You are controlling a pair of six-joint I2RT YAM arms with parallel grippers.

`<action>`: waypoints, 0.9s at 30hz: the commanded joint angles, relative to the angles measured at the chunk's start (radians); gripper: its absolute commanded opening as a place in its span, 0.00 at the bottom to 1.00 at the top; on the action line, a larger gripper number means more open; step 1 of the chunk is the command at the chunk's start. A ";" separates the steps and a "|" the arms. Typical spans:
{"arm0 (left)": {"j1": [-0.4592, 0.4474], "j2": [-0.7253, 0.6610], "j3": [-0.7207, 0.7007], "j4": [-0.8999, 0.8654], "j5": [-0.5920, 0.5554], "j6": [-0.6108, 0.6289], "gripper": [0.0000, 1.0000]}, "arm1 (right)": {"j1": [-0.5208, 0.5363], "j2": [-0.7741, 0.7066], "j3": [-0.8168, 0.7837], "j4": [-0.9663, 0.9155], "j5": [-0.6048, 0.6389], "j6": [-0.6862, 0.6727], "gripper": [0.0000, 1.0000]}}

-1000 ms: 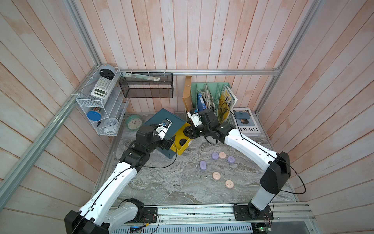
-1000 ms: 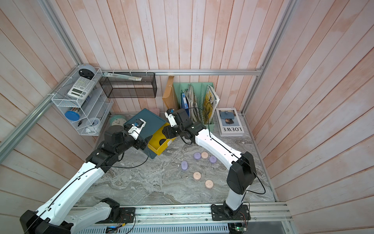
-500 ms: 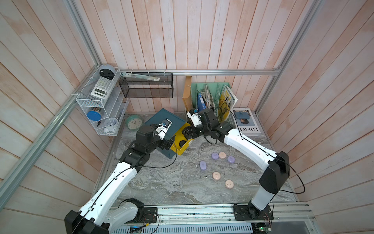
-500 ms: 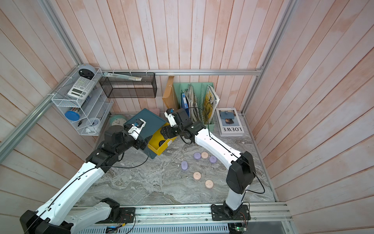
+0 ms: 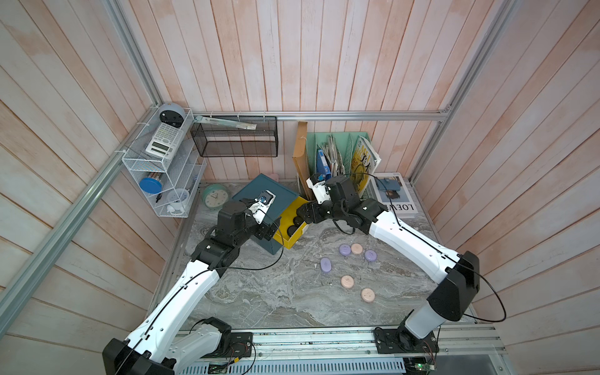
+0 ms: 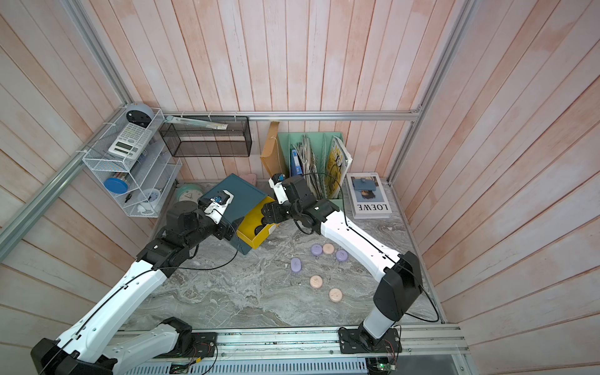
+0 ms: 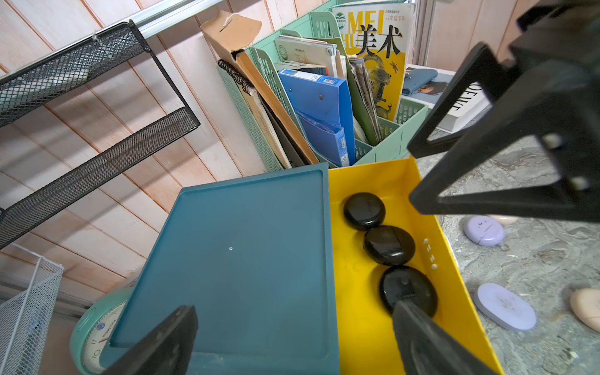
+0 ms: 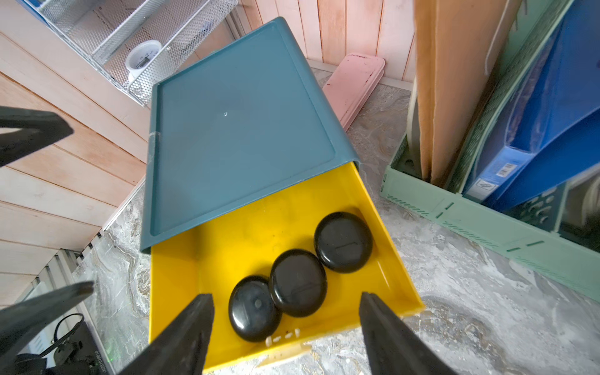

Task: Put the bluetooth earphones in the drawer according to color
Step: Place the bluetooth earphone in the drawer, then close the drawer in the storage box.

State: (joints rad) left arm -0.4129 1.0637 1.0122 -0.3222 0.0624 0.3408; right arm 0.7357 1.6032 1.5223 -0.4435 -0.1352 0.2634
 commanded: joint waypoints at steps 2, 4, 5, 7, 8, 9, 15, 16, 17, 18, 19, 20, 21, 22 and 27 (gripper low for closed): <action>0.006 -0.010 -0.014 0.011 -0.001 0.003 1.00 | 0.004 -0.081 -0.099 0.041 0.035 0.022 0.70; 0.005 -0.007 -0.011 0.005 0.007 0.001 1.00 | 0.005 -0.103 -0.145 0.057 0.037 0.031 0.67; 0.005 -0.005 -0.008 0.002 0.010 0.000 1.00 | 0.005 -0.110 -0.168 0.061 0.037 0.033 0.64; 0.005 -0.002 -0.007 0.002 0.009 0.000 1.00 | 0.005 -0.117 -0.201 0.067 0.038 0.042 0.59; 0.005 -0.002 -0.008 0.002 0.007 0.001 1.00 | 0.005 -0.121 -0.215 0.072 0.038 0.048 0.56; 0.005 -0.004 -0.008 0.002 0.004 0.000 1.00 | 0.005 -0.123 -0.228 0.077 0.039 0.053 0.54; 0.005 0.003 -0.010 0.005 0.001 0.001 1.00 | 0.005 -0.122 -0.283 0.136 0.021 0.096 0.30; 0.005 0.005 -0.011 0.005 0.001 0.001 1.00 | 0.005 -0.117 -0.284 0.143 0.016 0.099 0.27; 0.005 0.008 -0.011 0.005 0.000 0.000 1.00 | 0.005 -0.112 -0.284 0.149 0.014 0.101 0.23; 0.005 0.013 -0.008 0.003 0.000 -0.003 1.00 | 0.005 -0.108 -0.284 0.154 0.012 0.102 0.21; 0.005 0.016 -0.006 -0.001 -0.003 -0.005 1.00 | 0.005 -0.105 -0.283 0.162 0.010 0.105 0.18; 0.005 0.018 -0.005 -0.001 -0.007 -0.007 1.00 | 0.005 -0.102 -0.283 0.169 0.008 0.106 0.15; 0.005 0.021 -0.006 0.004 -0.015 -0.010 1.00 | 0.005 -0.096 -0.279 0.177 0.004 0.108 0.14; 0.005 0.023 -0.007 0.008 -0.021 -0.014 1.00 | 0.005 -0.092 -0.272 0.182 0.000 0.109 0.12; 0.005 0.040 -0.007 0.021 -0.035 -0.034 1.00 | 0.005 -0.052 -0.252 0.210 -0.019 0.120 0.09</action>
State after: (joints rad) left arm -0.4129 1.0927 1.0122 -0.3218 0.0441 0.3286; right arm 0.7364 1.5215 1.2449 -0.2699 -0.1333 0.3687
